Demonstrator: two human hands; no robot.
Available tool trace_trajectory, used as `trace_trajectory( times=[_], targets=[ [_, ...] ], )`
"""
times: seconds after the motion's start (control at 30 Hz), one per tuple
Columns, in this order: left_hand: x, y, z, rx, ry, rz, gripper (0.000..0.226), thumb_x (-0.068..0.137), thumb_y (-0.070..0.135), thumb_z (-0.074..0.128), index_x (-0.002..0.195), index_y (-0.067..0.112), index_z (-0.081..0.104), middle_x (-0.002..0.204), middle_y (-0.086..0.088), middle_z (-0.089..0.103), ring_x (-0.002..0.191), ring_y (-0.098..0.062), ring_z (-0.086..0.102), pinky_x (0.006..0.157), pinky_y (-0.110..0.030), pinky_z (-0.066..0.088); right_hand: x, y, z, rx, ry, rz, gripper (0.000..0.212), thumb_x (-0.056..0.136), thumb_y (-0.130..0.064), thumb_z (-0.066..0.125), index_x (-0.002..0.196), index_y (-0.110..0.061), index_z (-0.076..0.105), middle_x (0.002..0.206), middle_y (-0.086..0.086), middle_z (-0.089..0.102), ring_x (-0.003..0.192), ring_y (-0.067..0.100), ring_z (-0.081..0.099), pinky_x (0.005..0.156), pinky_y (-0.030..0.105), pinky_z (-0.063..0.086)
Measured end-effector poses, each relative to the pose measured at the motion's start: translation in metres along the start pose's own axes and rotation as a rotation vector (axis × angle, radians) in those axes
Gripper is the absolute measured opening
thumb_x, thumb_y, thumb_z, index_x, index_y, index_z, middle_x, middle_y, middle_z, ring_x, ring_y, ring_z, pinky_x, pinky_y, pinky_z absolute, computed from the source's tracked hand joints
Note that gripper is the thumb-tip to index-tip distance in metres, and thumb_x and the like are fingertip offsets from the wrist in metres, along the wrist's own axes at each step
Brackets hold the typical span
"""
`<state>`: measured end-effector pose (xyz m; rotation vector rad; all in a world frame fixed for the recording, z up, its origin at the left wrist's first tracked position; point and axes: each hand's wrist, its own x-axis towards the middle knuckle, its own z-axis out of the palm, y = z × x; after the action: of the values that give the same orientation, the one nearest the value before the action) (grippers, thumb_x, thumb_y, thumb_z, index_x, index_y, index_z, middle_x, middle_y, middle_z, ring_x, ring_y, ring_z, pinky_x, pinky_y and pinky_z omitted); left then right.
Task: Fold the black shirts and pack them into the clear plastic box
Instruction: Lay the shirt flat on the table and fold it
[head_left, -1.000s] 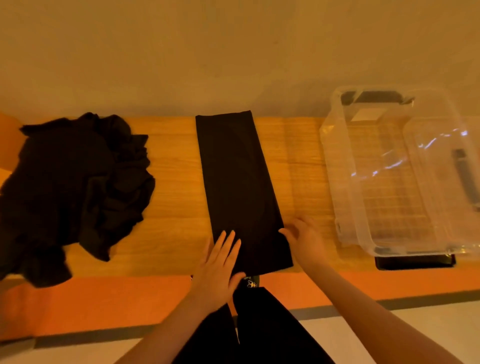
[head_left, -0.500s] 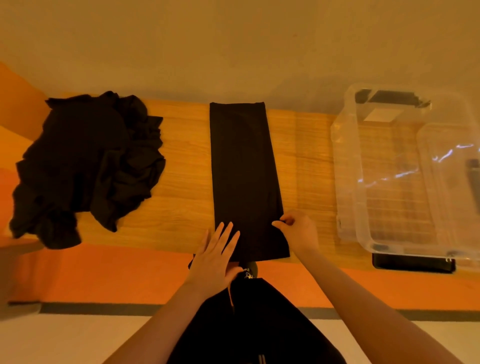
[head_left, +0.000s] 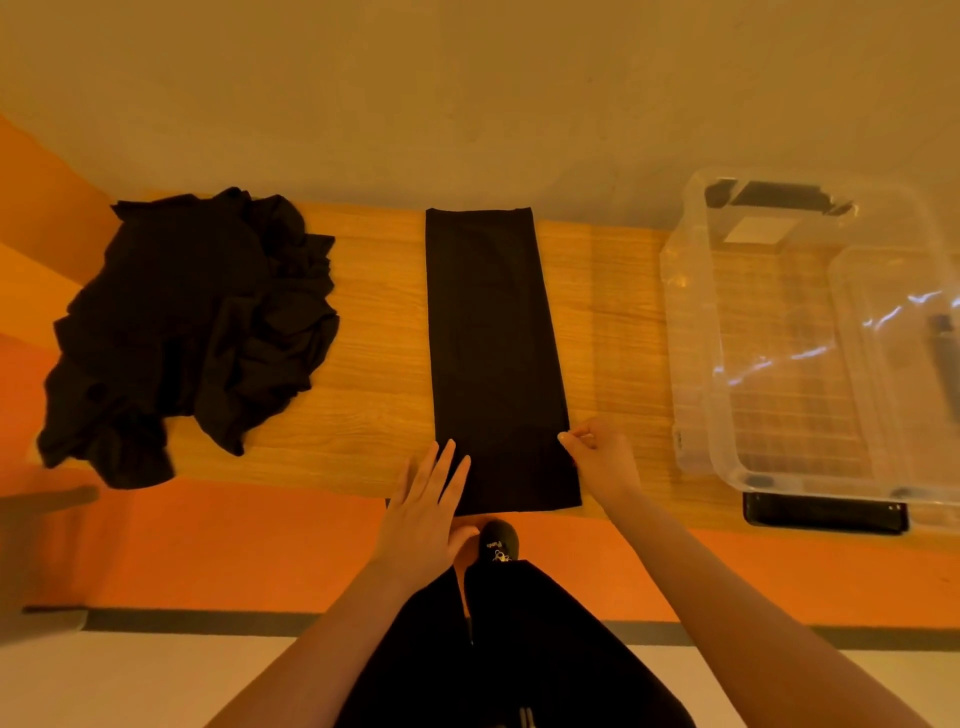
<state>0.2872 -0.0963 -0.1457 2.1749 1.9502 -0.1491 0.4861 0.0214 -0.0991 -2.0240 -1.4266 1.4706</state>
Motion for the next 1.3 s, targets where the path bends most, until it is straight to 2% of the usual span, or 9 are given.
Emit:
trace_trajectory(
  times=[0.17,0.43,0.53,0.6,0.7,0.83,1.03,1.17,1.3],
  targets=[
    [-0.002,0.003,-0.001,0.009,0.035,-0.002,0.092,0.066,0.058,0.071,0.138,0.013,0.033,0.143,-0.014,0.042,0.135,-0.029,0.023,0.100,-0.051,0.033,-0.002,0.001,0.000,-0.071,-0.173,0.036,0.018,0.089,-0.017,0.061,0.100,-0.003,0.064,0.096,0.011,0.066,0.093,0.024,0.063,0.075,0.035,0.051],
    [0.002,0.009,-0.004,0.049,0.071,0.054,0.090,0.060,0.054,0.078,0.134,0.013,0.047,0.141,-0.013,0.045,0.132,-0.028,0.034,0.100,-0.049,0.033,-0.006,0.011,-0.003,0.145,-0.134,0.150,0.012,0.096,-0.012,0.047,0.102,-0.011,0.059,0.095,0.007,0.065,0.080,0.015,0.063,0.050,0.021,0.051],
    [0.003,0.007,-0.003,0.064,0.047,0.083,0.088,0.058,0.051,0.081,0.132,0.014,0.051,0.140,-0.012,0.047,0.134,-0.029,0.034,0.102,-0.051,0.031,-0.007,0.008,-0.004,-0.251,-0.081,0.034,0.014,0.092,-0.020,0.057,0.103,-0.011,0.054,0.088,0.004,0.060,0.072,0.013,0.058,0.048,0.020,0.044],
    [0.002,0.004,-0.002,0.074,0.044,0.104,0.083,0.061,0.044,0.081,0.132,0.014,0.051,0.140,-0.011,0.047,0.135,-0.028,0.028,0.108,-0.052,0.028,-0.008,0.006,-0.005,-0.516,0.008,-0.077,0.029,0.090,-0.027,0.060,0.112,-0.013,0.047,0.091,0.002,0.059,0.077,0.016,0.059,0.054,0.023,0.043],
    [0.000,-0.002,0.000,0.056,0.029,0.122,0.081,0.063,0.037,0.081,0.133,0.012,0.049,0.140,-0.013,0.047,0.136,-0.028,0.023,0.110,-0.046,0.012,-0.005,-0.003,-0.003,-0.627,0.085,-0.340,0.044,0.093,-0.026,0.054,0.133,-0.016,0.040,0.127,0.003,0.052,0.112,0.020,0.053,0.081,0.029,0.048],
    [-0.012,-0.009,-0.003,0.045,-0.073,0.151,0.073,0.082,0.053,0.052,0.141,0.015,0.032,0.148,-0.011,0.034,0.144,-0.027,0.003,0.112,-0.044,0.006,0.016,-0.016,0.012,-0.972,-0.081,-0.699,0.056,0.100,-0.033,0.033,0.149,-0.018,0.010,0.158,-0.001,0.007,0.145,0.017,0.007,0.116,0.035,0.014],
    [0.009,-0.010,-0.022,-0.087,0.049,0.098,0.055,0.092,0.042,0.031,0.137,0.013,0.044,0.146,-0.008,0.039,0.140,-0.024,0.020,0.113,-0.044,0.015,0.041,-0.006,0.009,-1.080,-0.069,-0.516,0.063,0.099,-0.042,0.024,0.148,-0.016,-0.005,0.157,0.001,-0.011,0.142,0.016,-0.017,0.115,0.039,-0.006],
    [0.061,0.000,-0.039,-0.055,-0.001,-0.031,0.069,0.089,0.048,0.000,0.149,0.014,0.005,0.156,-0.007,-0.003,0.141,-0.021,-0.015,0.116,-0.040,-0.002,0.036,-0.019,0.023,-1.087,-0.026,-0.618,0.061,0.100,-0.040,0.024,0.148,-0.016,-0.007,0.157,0.001,-0.011,0.136,0.012,-0.023,0.111,0.037,-0.013],
    [0.086,-0.011,-0.035,-0.016,-0.078,-0.086,0.065,0.096,0.047,0.014,0.148,0.014,-0.007,0.156,-0.009,-0.013,0.139,-0.021,-0.023,0.117,-0.043,-0.006,0.055,-0.036,0.036,-1.086,-0.069,-0.646,0.060,0.100,-0.041,0.024,0.148,-0.019,-0.004,0.157,-0.001,-0.008,0.141,0.012,-0.016,0.114,0.038,-0.008]
  ],
)
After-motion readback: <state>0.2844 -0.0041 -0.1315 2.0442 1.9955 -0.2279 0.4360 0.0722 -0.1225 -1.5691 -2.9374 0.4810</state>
